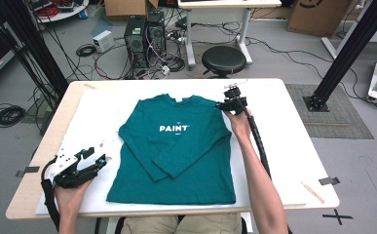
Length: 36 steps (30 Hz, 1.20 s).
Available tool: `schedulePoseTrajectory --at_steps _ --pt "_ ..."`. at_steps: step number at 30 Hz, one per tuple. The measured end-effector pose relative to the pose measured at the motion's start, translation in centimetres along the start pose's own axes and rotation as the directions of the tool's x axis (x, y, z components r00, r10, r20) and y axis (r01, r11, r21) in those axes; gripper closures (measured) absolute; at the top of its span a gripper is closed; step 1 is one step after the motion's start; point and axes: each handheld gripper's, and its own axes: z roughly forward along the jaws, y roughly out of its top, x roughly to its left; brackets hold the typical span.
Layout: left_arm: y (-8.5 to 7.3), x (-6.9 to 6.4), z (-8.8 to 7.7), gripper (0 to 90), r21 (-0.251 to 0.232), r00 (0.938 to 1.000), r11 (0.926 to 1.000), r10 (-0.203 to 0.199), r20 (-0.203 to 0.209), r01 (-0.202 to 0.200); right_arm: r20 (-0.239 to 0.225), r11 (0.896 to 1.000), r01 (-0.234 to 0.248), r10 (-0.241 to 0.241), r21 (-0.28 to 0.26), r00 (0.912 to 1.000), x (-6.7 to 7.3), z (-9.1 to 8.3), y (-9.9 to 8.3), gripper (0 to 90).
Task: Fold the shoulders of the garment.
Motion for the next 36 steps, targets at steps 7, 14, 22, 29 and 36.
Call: schedulePoseTrajectory --at_steps 7,14,22,29,36 --pt "0.0 -0.1 -0.1 44.9 -0.006 0.9999 0.9999 0.01 -0.004 -0.01 -0.071 0.987 0.163 -0.162 0.013 0.9843 3.2 -5.2 -3.3 81.9" --pt "0.0 -0.1 -0.1 44.8 -0.013 1.0 0.9999 0.008 0.0 -0.008 -0.024 0.955 0.287 -0.286 0.073 0.958 5.6 -6.3 -7.5 82.6" --pt "0.0 -0.1 -0.1 44.9 -0.004 0.9999 0.9999 0.012 0.001 -0.012 0.021 0.958 0.281 -0.282 0.052 0.9591 5.9 -7.7 -8.9 79.1" --pt "0.0 -0.1 0.0 44.8 -0.004 0.9999 0.9999 0.016 -0.001 -0.016 -0.187 0.974 0.218 -0.225 -0.057 0.9562 7.9 -7.8 -9.2 71.4" --pt "0.0 -0.1 0.0 44.8 0.003 0.9999 0.9999 0.011 0.006 -0.011 -0.135 0.975 0.215 -0.206 0.053 0.9691 7.1 -6.9 -10.7 75.8"
